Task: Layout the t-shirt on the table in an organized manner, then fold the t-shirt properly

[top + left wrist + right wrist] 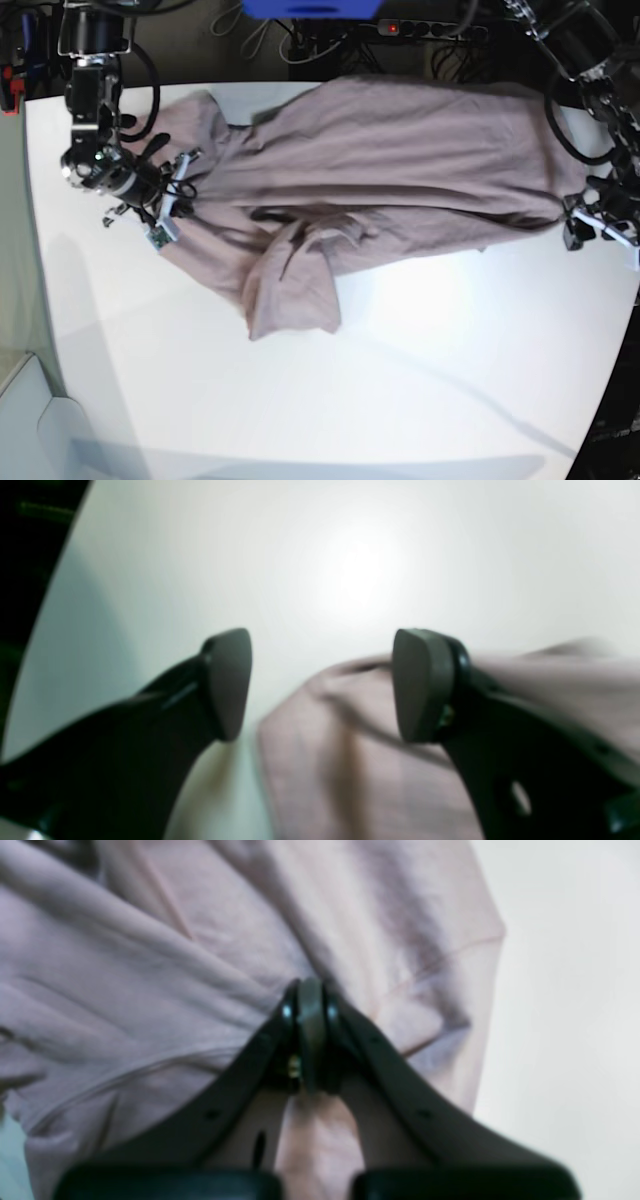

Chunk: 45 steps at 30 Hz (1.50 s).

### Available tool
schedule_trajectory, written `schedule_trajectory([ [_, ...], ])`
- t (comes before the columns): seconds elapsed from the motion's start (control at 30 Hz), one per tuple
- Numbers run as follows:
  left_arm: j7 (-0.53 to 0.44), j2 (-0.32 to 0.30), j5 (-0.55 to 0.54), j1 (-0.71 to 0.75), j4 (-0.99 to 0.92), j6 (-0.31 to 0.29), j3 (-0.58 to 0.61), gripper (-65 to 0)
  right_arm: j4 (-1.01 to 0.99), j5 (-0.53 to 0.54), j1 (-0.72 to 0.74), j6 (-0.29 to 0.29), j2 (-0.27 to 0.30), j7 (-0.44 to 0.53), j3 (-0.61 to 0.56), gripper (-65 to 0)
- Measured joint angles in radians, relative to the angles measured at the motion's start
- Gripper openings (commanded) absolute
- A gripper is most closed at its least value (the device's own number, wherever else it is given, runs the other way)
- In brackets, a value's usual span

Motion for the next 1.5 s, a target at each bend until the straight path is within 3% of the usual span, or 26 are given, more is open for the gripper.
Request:
schedule_trajectory([
  [0.13,0.132,0.105,-0.104,0.012,0.227,0.001,0.084,-22.0,0.010,-0.002,-0.002,0.001,-0.002,-0.007,-0.002,-65.0],
  [0.27,0.159,0.186,-0.098,0.016,0.304,0.004,0.347,-21.9,0.012,-0.002,-0.003,-0.001,-0.010,-0.007,-0.003,-65.0],
  [0.43,0.151,0.185,0.121,0.013,0.306,0.008,0.689,-21.9,0.013,-0.003,-0.003,-0.003,-0.016,-0.007,-0.005,-65.0],
  [0.6,0.028,0.163,0.390,0.010,0.323,0.001,0.932,-21.6,0.013,-0.002,-0.002,-0.003,-0.020,-0.010,-0.005,-65.0],
  [0.83,-0.011,0.160,0.555,-0.071,0.199,0.002,1.034,-21.5,0.013,-0.002,-0.002,-0.003,-0.020,-0.010,-0.005,-65.0],
  [1.0,-0.003,0.159,0.557,-0.121,0.079,0.001,1.085,-21.5,0.013,-0.003,0.002,-0.003,-0.020,-0.014,-0.005,-65.0],
  [1.5,-0.010,0.158,0.484,-0.140,0.101,-0.006,1.145,-21.5,0.013,-0.003,0.003,-0.003,-0.020,-0.014,-0.005,-65.0],
])
